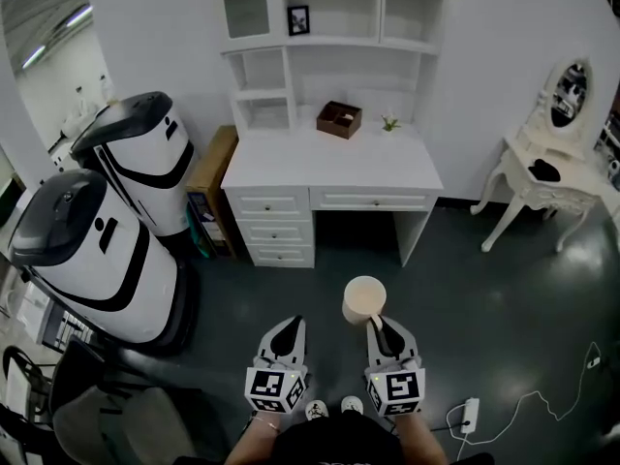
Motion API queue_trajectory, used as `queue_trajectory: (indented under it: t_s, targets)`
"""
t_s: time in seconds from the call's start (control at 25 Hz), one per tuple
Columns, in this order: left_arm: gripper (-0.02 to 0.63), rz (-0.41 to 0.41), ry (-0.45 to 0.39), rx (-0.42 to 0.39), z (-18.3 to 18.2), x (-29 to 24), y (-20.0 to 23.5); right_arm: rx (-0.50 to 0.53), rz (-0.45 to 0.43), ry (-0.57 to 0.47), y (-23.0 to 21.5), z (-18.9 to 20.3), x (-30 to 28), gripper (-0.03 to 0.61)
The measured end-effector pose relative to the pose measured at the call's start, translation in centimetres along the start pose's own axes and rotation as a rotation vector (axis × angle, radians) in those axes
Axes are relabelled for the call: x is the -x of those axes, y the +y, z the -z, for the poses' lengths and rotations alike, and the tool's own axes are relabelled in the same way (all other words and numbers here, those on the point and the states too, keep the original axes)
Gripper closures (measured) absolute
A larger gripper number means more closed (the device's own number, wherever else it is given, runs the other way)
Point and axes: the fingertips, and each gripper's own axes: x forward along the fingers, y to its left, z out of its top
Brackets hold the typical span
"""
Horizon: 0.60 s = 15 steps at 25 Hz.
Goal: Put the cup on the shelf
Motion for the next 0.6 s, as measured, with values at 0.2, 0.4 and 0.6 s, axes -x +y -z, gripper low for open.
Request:
queue_trajectory:
  t_s: [0.2,0.4,0.6]
  targets:
    - [0.335,0.012,-0.016,0.026,-0.4,0.0,1.0,0.031,0.005,-0.007,0.6,-0.7,-0.6,0.525]
    - [0.301,0.003,0.025,-0.006,0.7,-0.4,2.8,0.049,0.034,-0.017,0.9,-0.6,-1.4,0.525]
    - [0.295,0.003,0.044,-0.001,1.0,-1.2,4.3,0.052,0.055,-0.023,0.8,-0.7,-2.4,0.525]
